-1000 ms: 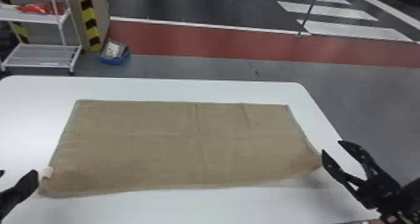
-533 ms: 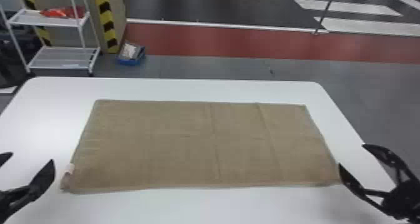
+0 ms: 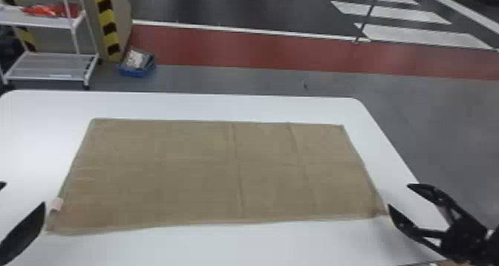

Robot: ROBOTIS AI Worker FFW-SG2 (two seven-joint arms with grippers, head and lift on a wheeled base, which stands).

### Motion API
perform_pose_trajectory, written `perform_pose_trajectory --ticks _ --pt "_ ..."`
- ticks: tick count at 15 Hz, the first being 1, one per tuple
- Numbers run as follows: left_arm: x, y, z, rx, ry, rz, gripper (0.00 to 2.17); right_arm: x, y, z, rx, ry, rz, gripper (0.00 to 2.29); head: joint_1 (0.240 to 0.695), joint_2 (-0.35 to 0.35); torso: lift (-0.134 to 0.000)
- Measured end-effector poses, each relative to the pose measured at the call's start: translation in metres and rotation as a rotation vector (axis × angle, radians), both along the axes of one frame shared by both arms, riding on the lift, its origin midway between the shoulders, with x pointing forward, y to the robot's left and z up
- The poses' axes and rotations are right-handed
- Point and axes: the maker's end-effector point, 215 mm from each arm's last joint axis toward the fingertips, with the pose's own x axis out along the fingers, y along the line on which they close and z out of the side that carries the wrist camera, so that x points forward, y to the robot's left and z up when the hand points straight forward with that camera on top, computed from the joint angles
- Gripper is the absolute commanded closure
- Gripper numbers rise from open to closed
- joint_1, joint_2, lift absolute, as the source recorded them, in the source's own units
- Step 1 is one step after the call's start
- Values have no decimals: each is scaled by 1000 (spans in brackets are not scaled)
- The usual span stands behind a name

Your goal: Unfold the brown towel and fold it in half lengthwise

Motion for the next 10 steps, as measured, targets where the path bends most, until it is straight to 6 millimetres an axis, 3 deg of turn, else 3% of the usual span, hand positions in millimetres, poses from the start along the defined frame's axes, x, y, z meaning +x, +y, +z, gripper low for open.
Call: perform_pose_trajectory --ticks 5,8,10 --pt "-16 -27 -53 -131 317 -102 333 4 -6 1 17 -1 -19 383 695 -288 -125" --pt "-14 -24 -79 -128 447 -78 421 3 -8 2 27 -5 -28 383 695 -288 -125" --pt "-10 -16 -80 -115 444 -54 421 1 -13 3 29 -7 -38 383 695 -284 -125"
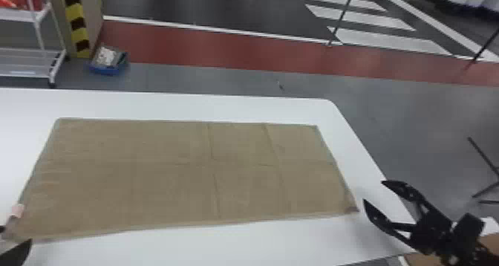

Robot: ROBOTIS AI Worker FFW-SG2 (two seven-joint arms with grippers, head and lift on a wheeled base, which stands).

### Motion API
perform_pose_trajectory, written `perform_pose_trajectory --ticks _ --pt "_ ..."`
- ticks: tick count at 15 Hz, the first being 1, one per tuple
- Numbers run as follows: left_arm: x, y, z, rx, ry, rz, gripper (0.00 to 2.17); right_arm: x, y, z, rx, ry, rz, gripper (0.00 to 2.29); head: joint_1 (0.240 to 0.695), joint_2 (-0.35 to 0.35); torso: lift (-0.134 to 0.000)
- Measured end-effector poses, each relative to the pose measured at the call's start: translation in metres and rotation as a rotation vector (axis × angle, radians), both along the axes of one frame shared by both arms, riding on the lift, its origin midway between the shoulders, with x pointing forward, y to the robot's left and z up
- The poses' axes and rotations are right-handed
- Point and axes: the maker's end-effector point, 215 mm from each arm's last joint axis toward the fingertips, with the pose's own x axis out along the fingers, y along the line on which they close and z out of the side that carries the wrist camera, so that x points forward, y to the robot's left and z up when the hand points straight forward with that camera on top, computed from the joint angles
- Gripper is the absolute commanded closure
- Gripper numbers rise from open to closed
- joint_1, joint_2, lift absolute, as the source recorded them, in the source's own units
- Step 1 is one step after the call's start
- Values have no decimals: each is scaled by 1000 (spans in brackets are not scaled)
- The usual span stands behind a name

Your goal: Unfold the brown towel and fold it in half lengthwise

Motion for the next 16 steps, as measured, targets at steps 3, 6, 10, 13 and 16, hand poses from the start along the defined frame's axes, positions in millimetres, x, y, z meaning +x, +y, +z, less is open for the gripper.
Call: perform_pose_trajectory --ticks 3,6,10,13,16 --pt "8 10 10 35 -72 30 421 -2 -5 4 15 -5 -5 383 695 -275 -125" --pt "6 12 6 57 -73 25 454 -2 -7 5 20 -6 -10 383 695 -274 -125" --pt "3 12 -5 68 -53 20 542 -1 -7 7 26 -13 -12 383 695 -275 -125" --pt "5 10 -12 68 -39 19 542 -1 -7 9 29 -17 -12 383 695 -278 -125" --pt "6 10 -16 78 -35 21 778 -1 -8 10 31 -19 -14 383 695 -278 -125"
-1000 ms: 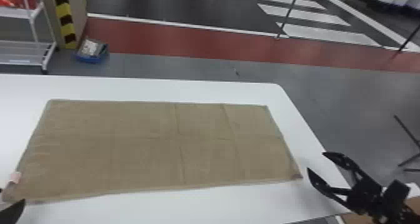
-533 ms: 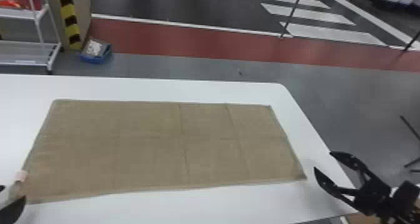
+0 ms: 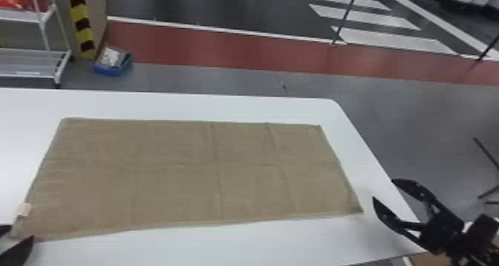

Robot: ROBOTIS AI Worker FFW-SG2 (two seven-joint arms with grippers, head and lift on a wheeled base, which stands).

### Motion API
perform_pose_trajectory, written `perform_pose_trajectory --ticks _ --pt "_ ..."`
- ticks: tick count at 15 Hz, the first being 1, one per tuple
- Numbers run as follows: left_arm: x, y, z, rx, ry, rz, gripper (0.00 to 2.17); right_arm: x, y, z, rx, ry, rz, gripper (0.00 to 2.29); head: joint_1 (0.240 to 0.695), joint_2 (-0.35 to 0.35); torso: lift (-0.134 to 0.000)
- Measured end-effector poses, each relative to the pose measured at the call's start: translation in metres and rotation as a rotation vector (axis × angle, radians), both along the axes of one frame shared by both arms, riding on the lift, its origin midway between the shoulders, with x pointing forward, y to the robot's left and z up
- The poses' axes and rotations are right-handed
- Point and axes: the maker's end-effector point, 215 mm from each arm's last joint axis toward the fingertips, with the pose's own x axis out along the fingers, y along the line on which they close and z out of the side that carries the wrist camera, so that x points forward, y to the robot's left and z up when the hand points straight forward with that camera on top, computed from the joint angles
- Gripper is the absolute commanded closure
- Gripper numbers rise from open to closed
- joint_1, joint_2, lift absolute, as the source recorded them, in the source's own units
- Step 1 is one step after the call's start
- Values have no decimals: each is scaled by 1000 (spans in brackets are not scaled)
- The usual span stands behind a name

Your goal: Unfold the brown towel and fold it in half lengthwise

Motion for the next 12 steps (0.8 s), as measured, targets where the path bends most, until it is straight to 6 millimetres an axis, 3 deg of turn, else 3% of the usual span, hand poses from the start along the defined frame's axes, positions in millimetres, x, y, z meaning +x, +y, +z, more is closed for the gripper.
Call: perform_pose_trajectory --ticks 4,6,12 --pt "-1 3 1 5 -3 6 822 0 -2 0 2 0 -6 383 695 -277 -125" --pt "-2 5 3 8 -7 9 1065 0 -2 1 3 -1 -6 383 695 -276 -125" --pt "-2 11 18 16 -45 22 1082 1 -5 7 -2 -15 -9 407 695 -270 -125"
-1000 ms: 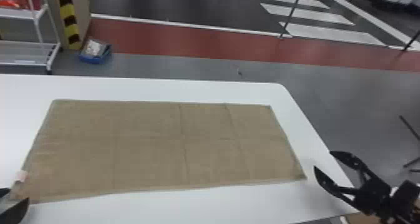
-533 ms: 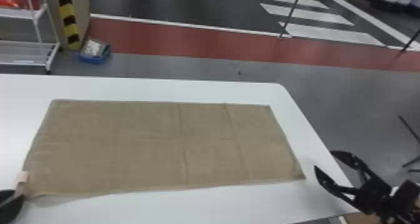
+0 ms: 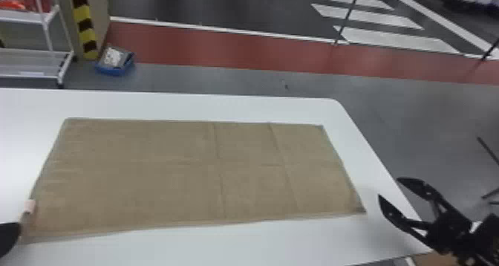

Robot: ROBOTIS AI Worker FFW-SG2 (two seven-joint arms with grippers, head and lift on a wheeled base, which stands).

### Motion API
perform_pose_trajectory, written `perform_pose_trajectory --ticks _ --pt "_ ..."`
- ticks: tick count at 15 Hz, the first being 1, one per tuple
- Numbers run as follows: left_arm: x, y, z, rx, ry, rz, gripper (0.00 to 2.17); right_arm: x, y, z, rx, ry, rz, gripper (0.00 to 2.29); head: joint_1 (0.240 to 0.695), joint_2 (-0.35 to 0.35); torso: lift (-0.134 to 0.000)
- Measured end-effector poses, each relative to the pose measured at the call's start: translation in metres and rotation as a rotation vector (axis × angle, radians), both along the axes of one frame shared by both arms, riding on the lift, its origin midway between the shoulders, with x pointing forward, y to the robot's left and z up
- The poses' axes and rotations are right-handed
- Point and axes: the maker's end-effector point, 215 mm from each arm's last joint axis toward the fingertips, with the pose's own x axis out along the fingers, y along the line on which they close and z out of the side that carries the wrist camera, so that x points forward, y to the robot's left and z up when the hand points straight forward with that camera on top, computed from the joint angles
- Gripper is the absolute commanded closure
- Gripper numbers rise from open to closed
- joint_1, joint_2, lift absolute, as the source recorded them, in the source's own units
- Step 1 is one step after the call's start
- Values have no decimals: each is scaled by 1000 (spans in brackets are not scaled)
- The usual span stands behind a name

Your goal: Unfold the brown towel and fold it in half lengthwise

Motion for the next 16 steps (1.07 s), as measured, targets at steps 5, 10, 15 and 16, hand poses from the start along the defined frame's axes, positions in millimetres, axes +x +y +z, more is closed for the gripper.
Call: perform_pose_trajectory --ticks 5,10,15,16 --pt "-7 -8 57 -5 -94 11 1328 -1 11 -10 -107 26 55 407 695 -268 -125" --pt "-10 -21 83 -18 -110 -6 1328 -11 19 -46 -103 139 120 562 695 -282 -125" --pt "-11 -22 82 -17 -106 -5 1328 -3 14 -51 -62 161 105 778 695 -286 -125" --pt "-11 -21 82 -17 -105 -4 1325 -1 13 -51 -48 162 103 778 695 -286 -125"
